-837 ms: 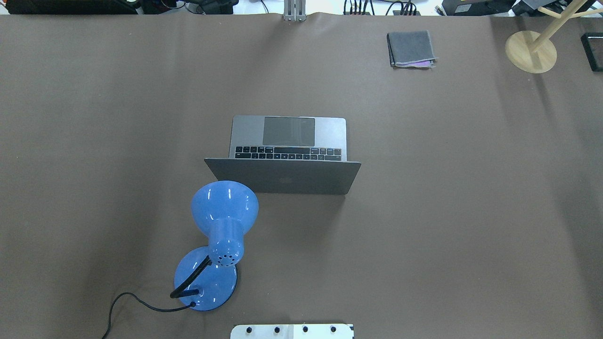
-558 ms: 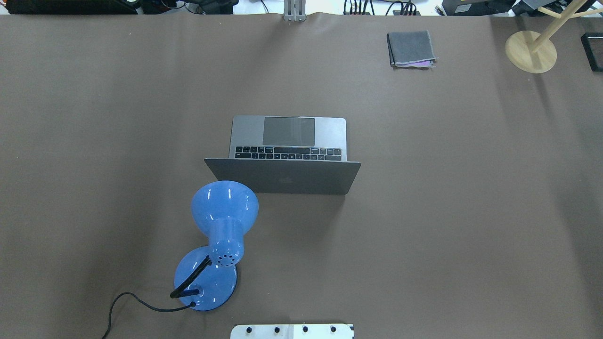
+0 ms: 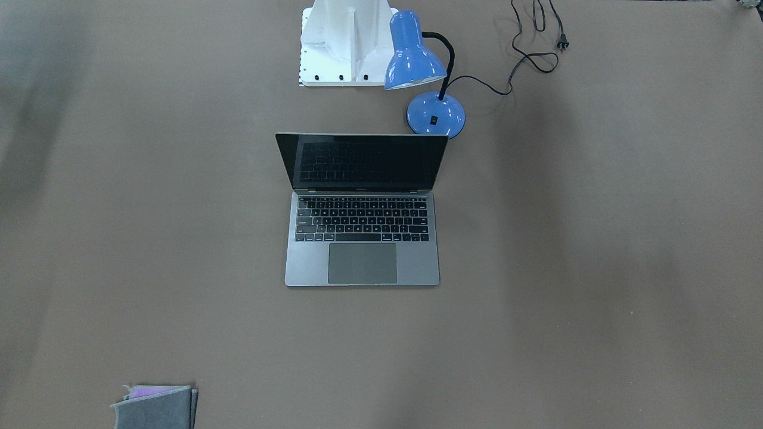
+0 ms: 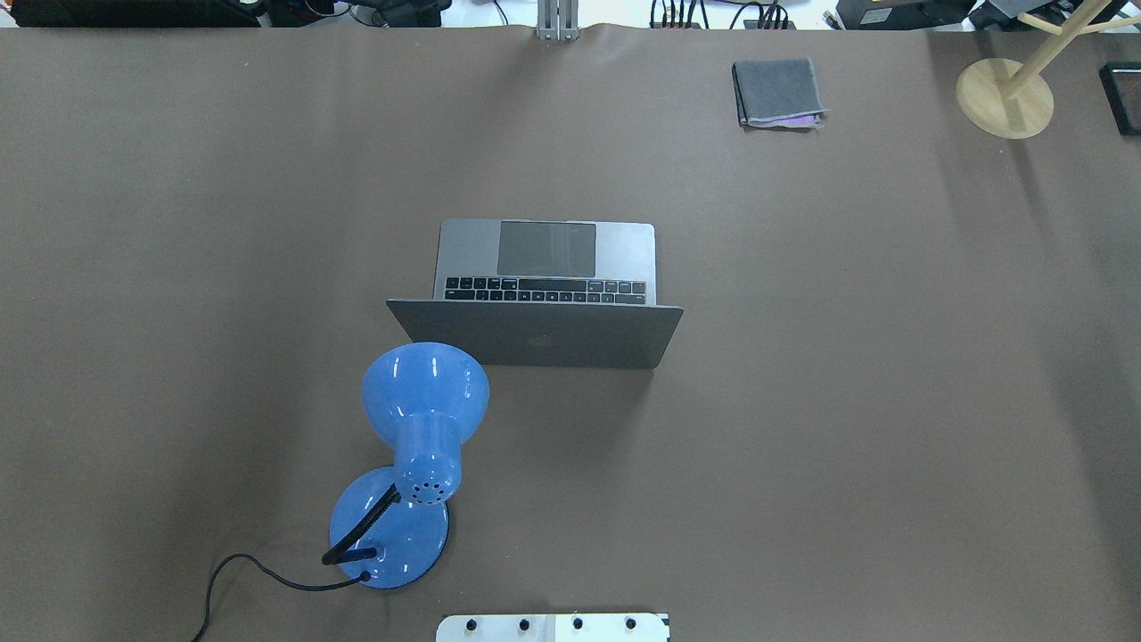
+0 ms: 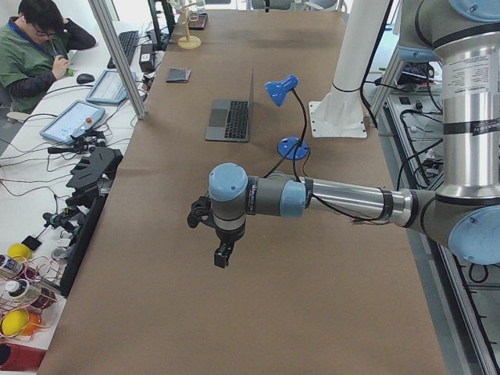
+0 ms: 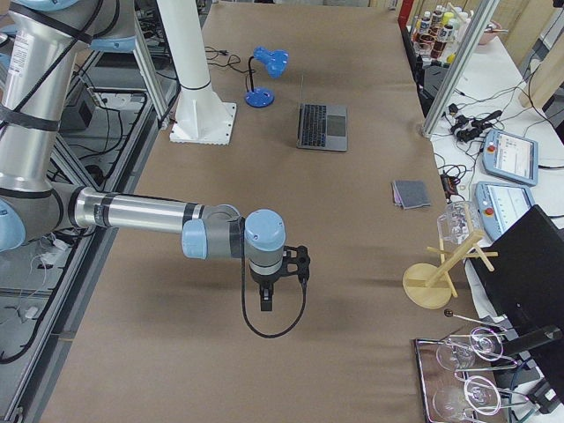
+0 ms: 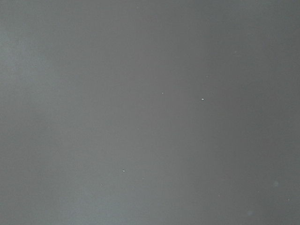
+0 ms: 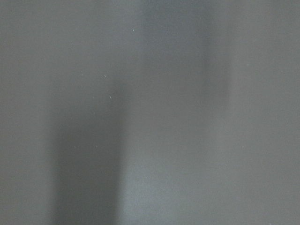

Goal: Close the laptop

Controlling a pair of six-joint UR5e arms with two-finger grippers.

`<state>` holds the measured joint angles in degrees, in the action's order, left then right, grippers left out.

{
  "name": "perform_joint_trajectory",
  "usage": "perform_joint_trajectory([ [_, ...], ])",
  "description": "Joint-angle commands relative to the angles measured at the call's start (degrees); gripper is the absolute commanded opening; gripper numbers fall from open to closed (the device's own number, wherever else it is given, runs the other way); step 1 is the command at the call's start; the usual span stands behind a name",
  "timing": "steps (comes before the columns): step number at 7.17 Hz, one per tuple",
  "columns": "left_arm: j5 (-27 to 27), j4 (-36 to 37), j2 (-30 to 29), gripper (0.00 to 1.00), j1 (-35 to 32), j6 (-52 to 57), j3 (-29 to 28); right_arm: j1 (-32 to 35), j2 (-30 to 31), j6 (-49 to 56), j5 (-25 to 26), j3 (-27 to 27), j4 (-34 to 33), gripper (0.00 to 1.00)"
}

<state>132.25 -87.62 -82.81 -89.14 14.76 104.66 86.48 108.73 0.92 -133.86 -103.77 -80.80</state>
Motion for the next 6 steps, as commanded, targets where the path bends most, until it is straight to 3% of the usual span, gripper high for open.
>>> perform_joint_trajectory([
  [1,0.37,-1.23,-1.9,0.98,0.02,0.0,0.81,0.0,0.17,-0.83,-1.65,0.76,10.71,1.0],
  [3,0.03,-10.84,-4.11,0.98,0.02,-0.08,-0.15,0.0,-0.97,-0.84,-2.63,-0.02,11.46,1.0],
  [4,0.11,-16.91,-7.07,0.98,0.11,-1.56,-3.63,0.0,-1.67,-1.01,-2.72,-0.9,12.85,1.0],
  [6,0.55,-21.16,-7.71,0.98,0.02,-7.38,-3.93,0.0,-2.82,-1.45,-4.29,-0.82,16.2,1.0],
])
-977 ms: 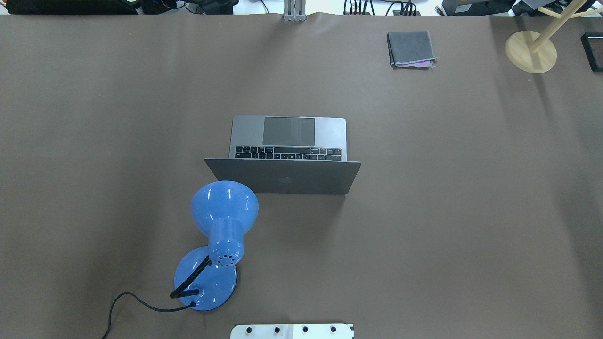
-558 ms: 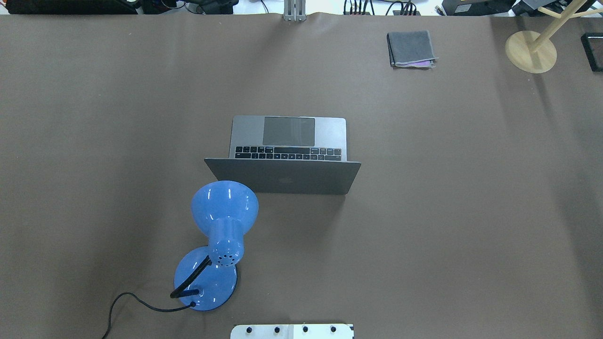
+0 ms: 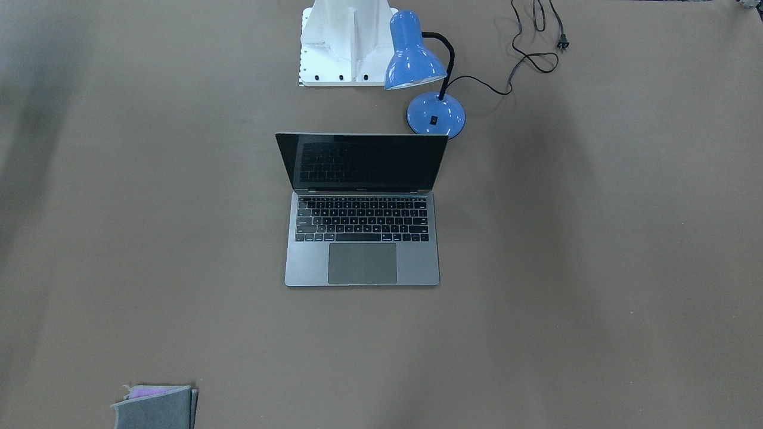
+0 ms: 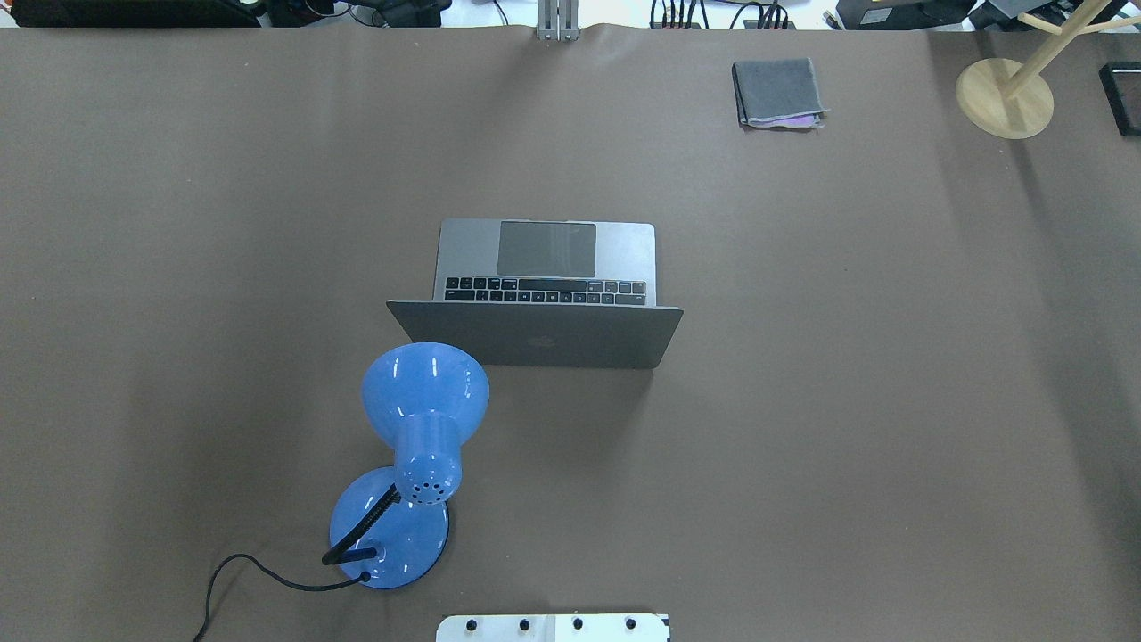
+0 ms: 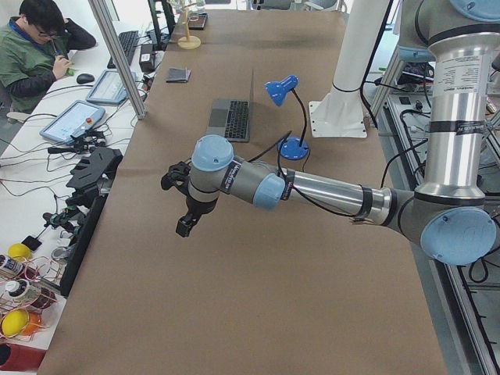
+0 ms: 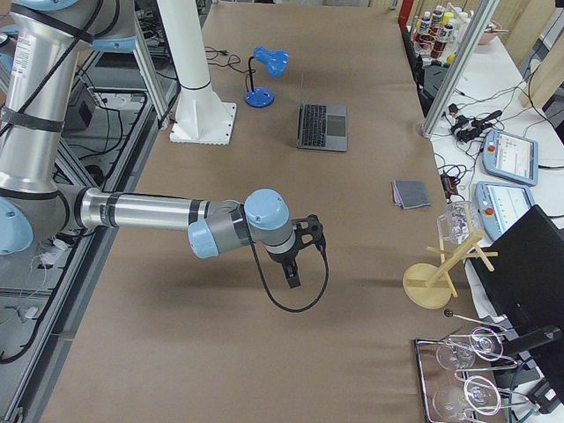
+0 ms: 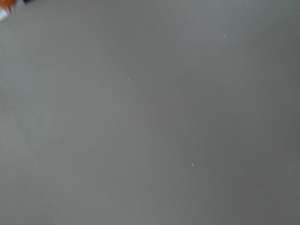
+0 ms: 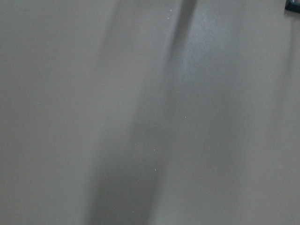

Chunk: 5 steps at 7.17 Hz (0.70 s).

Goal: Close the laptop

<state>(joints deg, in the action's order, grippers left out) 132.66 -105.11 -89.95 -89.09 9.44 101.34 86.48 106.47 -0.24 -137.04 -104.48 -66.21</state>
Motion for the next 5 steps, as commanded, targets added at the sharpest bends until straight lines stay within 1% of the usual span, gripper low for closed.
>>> perform_joint_trajectory([
  [1,0.15,-4.22,-0.75,0.98,0.06,-2.15,-0.71,0.0,-0.56,-0.55,-4.0,-0.11,1.7,1.0],
  [2,0.15,-5.7,-0.84,0.98,0.15,-2.67,-0.62,0.0,-0.56,-4.12,-8.12,-0.37,1.87,1.0],
  [3,3.19,-6.24,-1.02,0.98,0.67,-2.85,-0.71,-0.09,-0.56,-10.07,-9.9,-1.24,4.83,0.99],
  [4,8.53,-6.51,-1.37,0.98,1.55,-4.24,-0.71,-1.13,-0.13,-15.26,-9.48,-1.51,9.73,1.0],
  [5,13.37,-8.6,-1.46,0.97,2.68,-10.87,-0.27,-1.92,-0.13,-15.66,-9.04,-2.04,10.31,0.99],
])
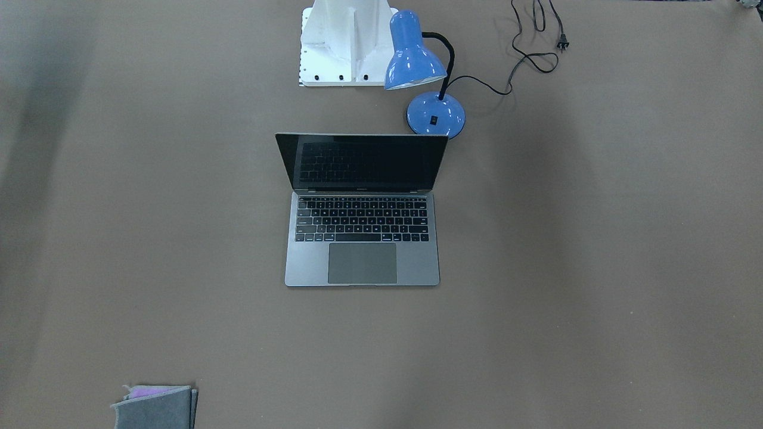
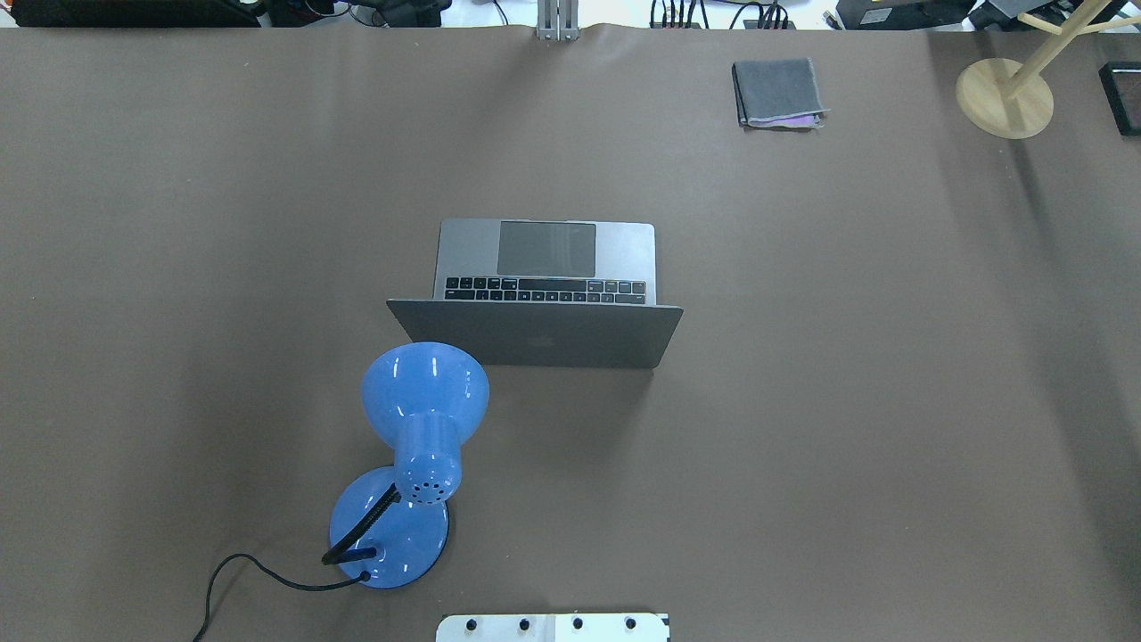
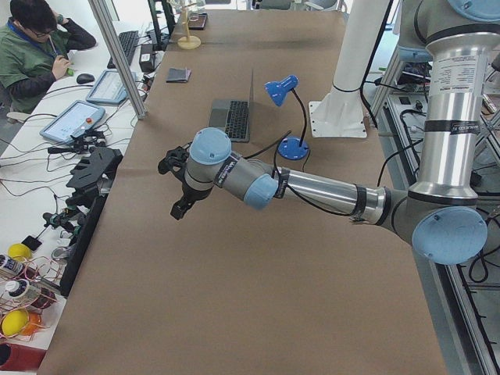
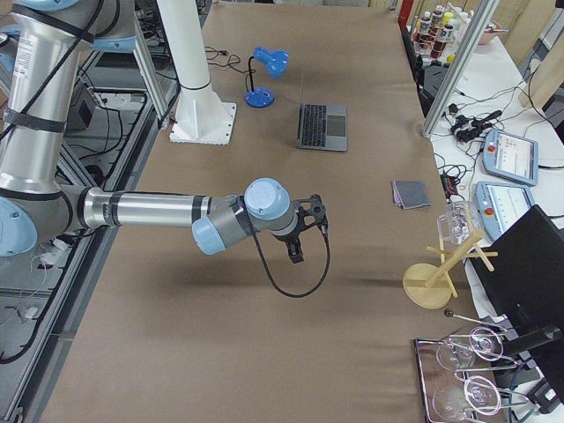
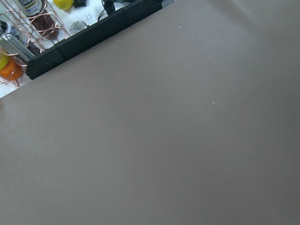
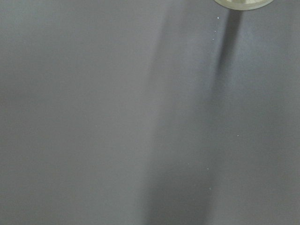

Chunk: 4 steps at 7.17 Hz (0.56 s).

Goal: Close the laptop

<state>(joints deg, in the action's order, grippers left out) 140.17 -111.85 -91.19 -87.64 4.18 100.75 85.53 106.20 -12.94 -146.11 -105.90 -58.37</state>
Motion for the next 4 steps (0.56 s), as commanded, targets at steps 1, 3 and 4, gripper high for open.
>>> perform_joint_trajectory([
  [1,7.38,-7.88,-0.13,0.97,2.9,-12.46,0.33,-2.29,-0.12,-7.66,-0.92,-1.58,2.91,0.89],
  [3,6.52,-16.88,-0.12,0.98,8.6,-28.72,0.15,-10.52,-0.47,-24.59,1.77,-6.06,8.42,0.89],
  [4,6.52,-16.91,-0.82,0.98,11.32,-32.01,0.41,-15.61,-0.47,-32.68,5.71,-8.77,9.84,0.89],
])
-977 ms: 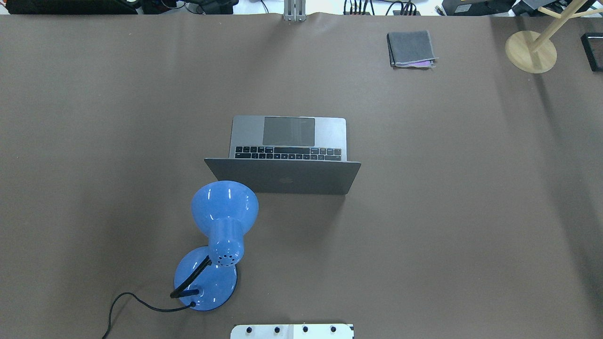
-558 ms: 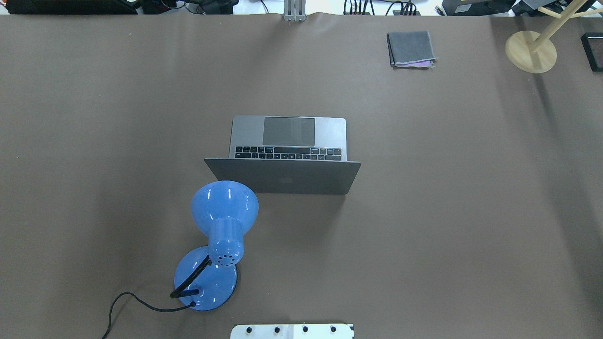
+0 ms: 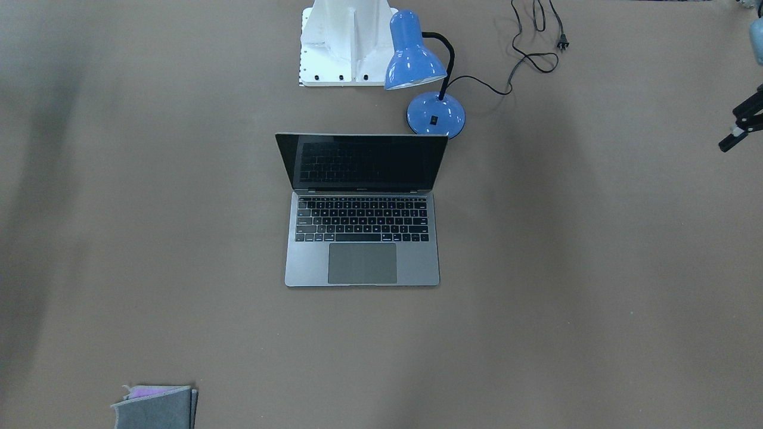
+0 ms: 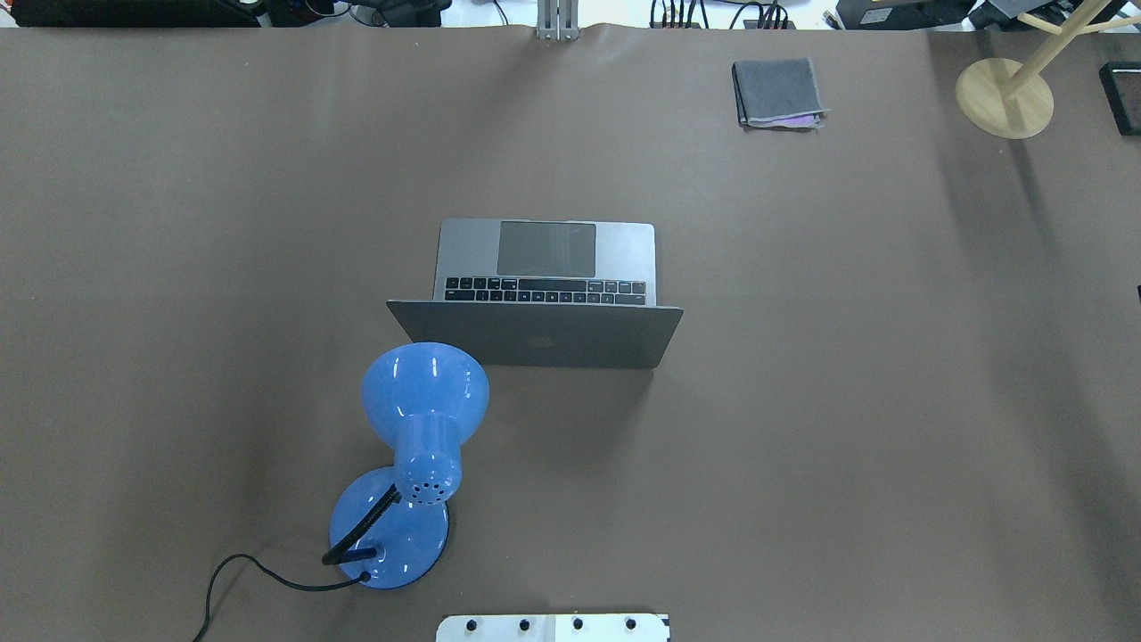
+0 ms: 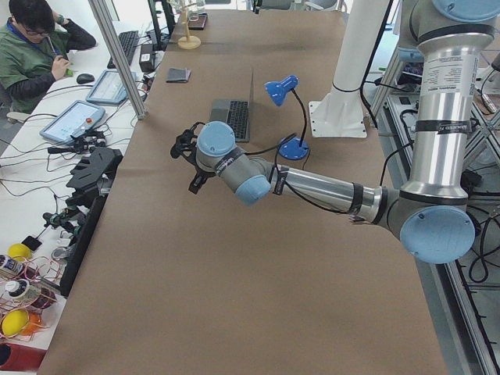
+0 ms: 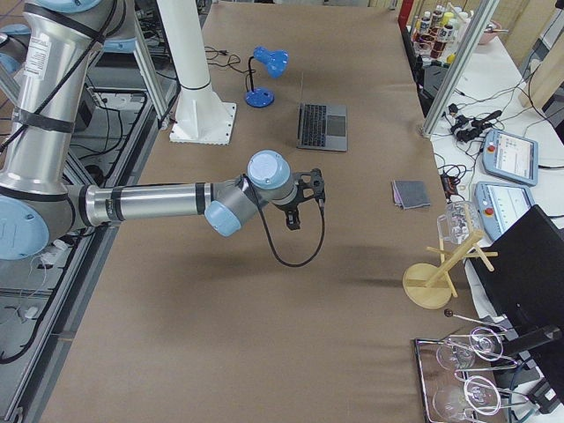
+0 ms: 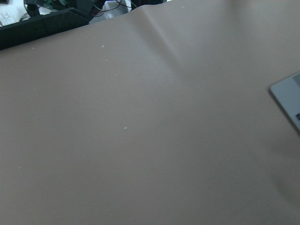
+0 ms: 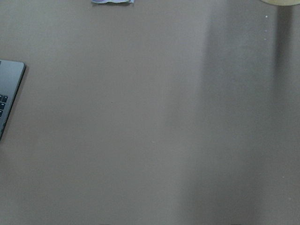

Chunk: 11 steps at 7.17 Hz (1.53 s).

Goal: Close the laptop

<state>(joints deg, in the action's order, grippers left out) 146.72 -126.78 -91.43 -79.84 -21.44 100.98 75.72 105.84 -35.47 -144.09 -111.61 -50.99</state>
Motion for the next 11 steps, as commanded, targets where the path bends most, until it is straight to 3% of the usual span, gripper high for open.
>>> perform_joint_trajectory([
  [1,0.06,-2.06,-1.29,0.97,5.29,-11.03,0.96,-12.03,-0.11,-18.41,9.3,-6.92,2.48,0.89],
  [2,0.15,-2.06,-1.21,0.94,8.44,-17.0,3.58,-17.4,-0.11,-25.37,12.66,-9.92,2.48,0.86],
  [3,0.06,-2.06,-1.21,0.84,12.13,-22.8,6.39,-20.93,-0.11,-30.48,13.22,-12.47,2.48,0.75],
  [4,0.15,-2.76,-1.21,0.53,14.86,-28.6,8.42,-23.75,-0.2,-33.84,13.22,-14.32,2.48,0.49],
  [5,0.15,-6.42,-1.12,0.11,16.98,-34.14,8.61,-25.87,-0.2,-36.14,13.22,-15.73,2.48,0.18],
  [6,-0.03,-10.81,-1.2,0.0,19.35,-40.29,8.35,-28.15,-0.54,-38.34,13.22,-16.88,2.48,0.0],
  [9,-0.03,-13.4,-5.75,0.0,25.33,-52.52,7.74,-34.91,-9.47,-49.99,15.05,-16.98,1.87,0.0],
  [11,-0.12,-13.32,-7.09,0.0,28.32,-53.79,7.3,-40.81,-13.89,-52.6,21.37,-16.8,0.91,0.0],
])
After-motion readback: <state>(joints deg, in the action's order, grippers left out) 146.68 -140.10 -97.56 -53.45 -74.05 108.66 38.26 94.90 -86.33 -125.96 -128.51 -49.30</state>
